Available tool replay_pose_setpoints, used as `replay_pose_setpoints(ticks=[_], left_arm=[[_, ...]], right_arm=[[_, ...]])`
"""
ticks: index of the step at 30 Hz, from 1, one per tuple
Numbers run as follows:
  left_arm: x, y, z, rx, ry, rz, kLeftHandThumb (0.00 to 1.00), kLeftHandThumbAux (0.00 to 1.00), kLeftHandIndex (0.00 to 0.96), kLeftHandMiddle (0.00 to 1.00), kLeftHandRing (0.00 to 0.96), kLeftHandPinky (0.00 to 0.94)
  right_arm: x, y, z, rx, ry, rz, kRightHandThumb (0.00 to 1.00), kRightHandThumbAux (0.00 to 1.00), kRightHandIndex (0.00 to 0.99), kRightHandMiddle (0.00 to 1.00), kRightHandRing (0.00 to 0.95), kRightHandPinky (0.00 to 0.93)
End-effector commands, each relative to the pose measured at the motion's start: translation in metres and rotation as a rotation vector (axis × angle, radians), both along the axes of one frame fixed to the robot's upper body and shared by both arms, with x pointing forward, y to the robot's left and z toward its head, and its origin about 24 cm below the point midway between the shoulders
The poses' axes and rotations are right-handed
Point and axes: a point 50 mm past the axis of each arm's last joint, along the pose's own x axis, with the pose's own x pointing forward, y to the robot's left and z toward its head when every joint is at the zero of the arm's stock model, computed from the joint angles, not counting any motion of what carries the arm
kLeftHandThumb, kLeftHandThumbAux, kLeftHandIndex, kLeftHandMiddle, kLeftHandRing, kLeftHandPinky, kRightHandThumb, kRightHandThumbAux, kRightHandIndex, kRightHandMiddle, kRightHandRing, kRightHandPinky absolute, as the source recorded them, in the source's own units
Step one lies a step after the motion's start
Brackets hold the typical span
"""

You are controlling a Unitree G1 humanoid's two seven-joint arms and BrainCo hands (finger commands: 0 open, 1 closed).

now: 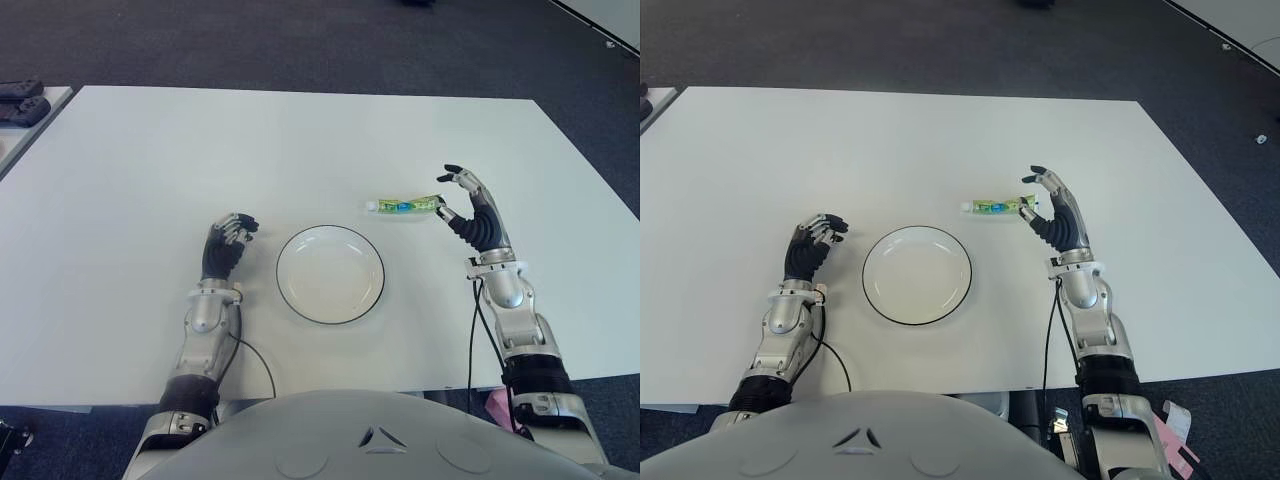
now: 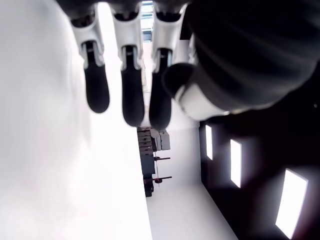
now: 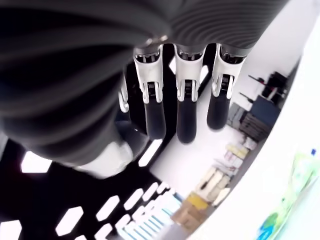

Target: Put the toothpaste on the table into the plate.

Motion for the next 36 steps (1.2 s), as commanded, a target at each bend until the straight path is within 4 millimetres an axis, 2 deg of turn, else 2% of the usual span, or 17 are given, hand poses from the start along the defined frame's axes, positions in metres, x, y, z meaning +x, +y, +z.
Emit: replay_pose_setpoints(ticks=[1,12,24,32,36], left_arm=[[-0.009,0.000,-0.011,-0.010,0.071,0.027,0.718,0.723,0.426,0.449,0.428,0.431],[-0.011,0.001,-0.011,-0.002,0.072,0.035,0.717,0.723,0.426,0.454,0.434,0.432],[-0.011,0.001,-0.010,-0.009,0.074,0.038,0.717,0.723,0.426,0.452,0.435,0.430],[-0.012,0.001,-0.009,-0.014,0.071,0.036,0.719,0.723,0.425,0.447,0.427,0.425],[-0.012,0.000,-0.009,-0.012,0.069,0.038,0.720,0.723,0.425,0.445,0.424,0.419]], right_arm=[[0.016,-0.001,0.005,-0.089,0.032,0.025,0.487,0.438,0.044,0.043,0.034,0.037],[0.037,-0.008,0.009,-0.248,0.026,0.071,0.561,0.303,0.000,0.000,0.000,0.000],[0.065,-0.007,0.006,-0.435,0.079,0.114,0.602,0.240,0.000,0.000,0.000,0.000],[0.073,-0.005,-0.001,-0.536,0.109,0.153,0.594,0.190,0.000,0.000,0.000,0.000],[0.074,-0.001,-0.006,-0.582,0.119,0.194,0.549,0.152,0.000,0.000,0.000,0.000]])
